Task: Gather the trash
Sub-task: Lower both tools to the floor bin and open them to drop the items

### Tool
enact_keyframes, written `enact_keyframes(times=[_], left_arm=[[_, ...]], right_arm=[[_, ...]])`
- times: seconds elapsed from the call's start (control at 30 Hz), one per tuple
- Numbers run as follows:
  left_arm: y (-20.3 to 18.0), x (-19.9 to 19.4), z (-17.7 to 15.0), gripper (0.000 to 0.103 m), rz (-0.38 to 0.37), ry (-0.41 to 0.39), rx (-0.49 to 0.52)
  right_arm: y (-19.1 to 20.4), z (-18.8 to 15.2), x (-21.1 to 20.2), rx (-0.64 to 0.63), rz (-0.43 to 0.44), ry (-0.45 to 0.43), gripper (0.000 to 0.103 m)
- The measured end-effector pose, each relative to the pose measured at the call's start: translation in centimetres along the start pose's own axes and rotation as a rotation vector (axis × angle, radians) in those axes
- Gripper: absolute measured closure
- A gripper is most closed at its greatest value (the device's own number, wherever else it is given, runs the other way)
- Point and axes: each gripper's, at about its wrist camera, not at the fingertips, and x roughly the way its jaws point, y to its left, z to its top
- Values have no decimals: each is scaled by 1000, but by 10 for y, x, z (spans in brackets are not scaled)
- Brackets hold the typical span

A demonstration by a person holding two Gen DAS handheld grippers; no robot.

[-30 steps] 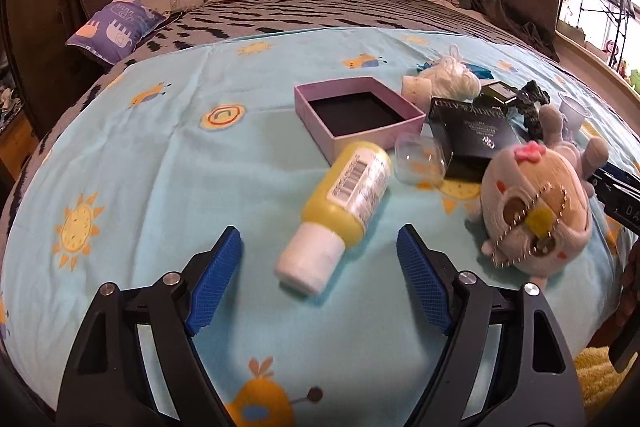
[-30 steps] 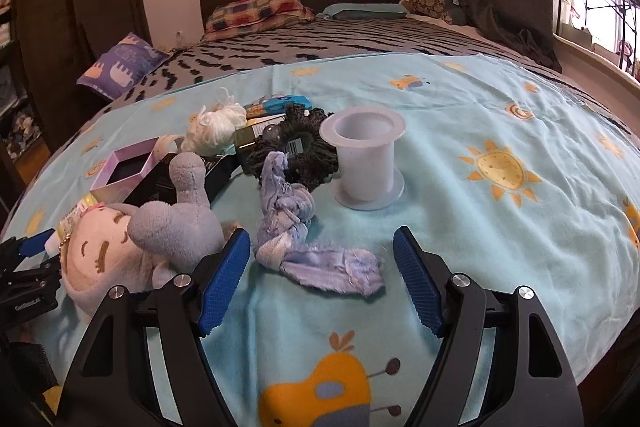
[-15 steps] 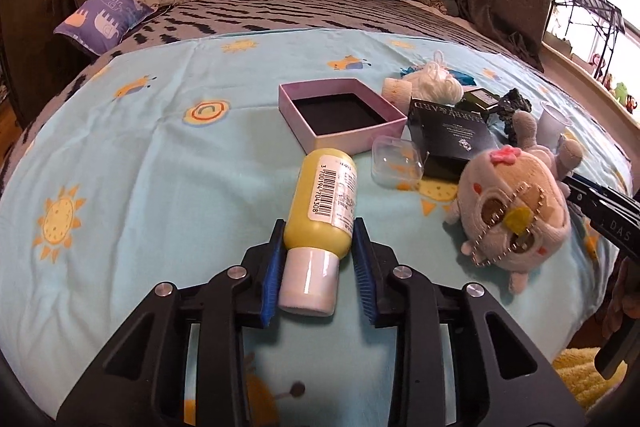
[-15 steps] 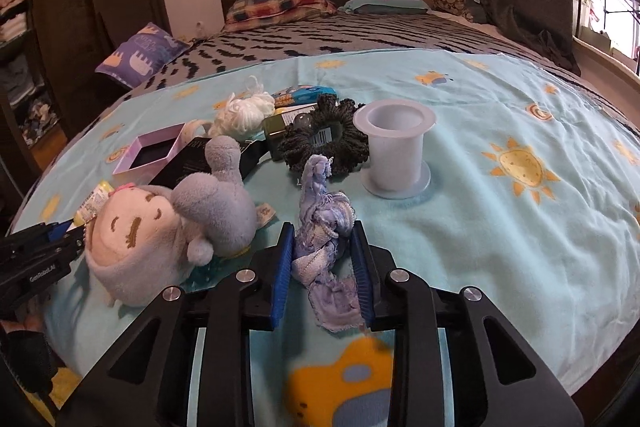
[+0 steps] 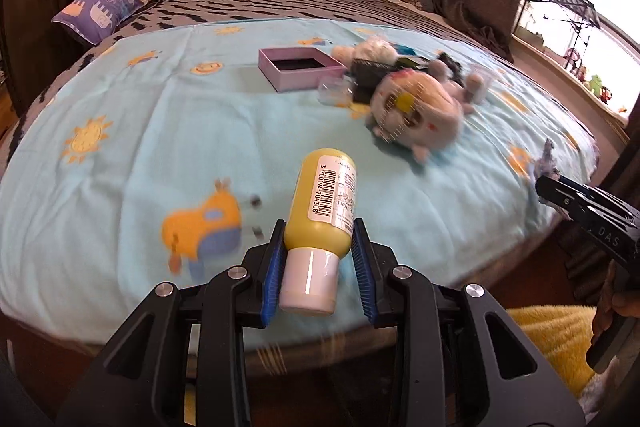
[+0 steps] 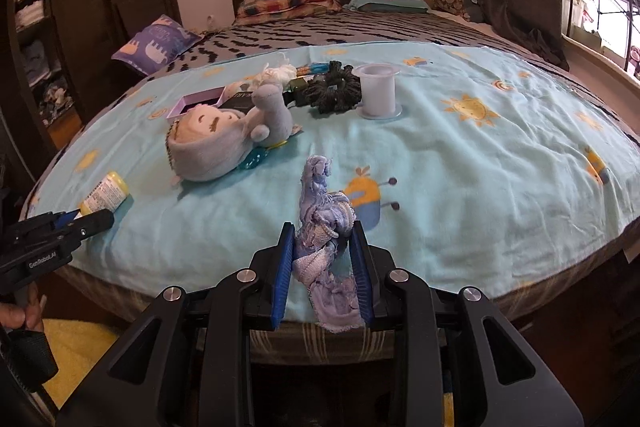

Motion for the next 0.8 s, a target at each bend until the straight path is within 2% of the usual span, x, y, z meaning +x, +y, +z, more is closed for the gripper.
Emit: enact_keyframes(times=[0.1,0.43,0.63,0.8], left_arm=[[-10,-12,-24,72,-41,15,2],[-37,-37,-83,72,-77,37,43],[-52,-11,-126,73,-96,158,61],[-56,22,-148,72,-94,254,60]], right_arm=[[2,-17,-12,-2,5,15,74],[12,-76,-29,12,45,100,74],[16,-104,-9,26,58,186,74],[18,-127,13,42,72,267,74]])
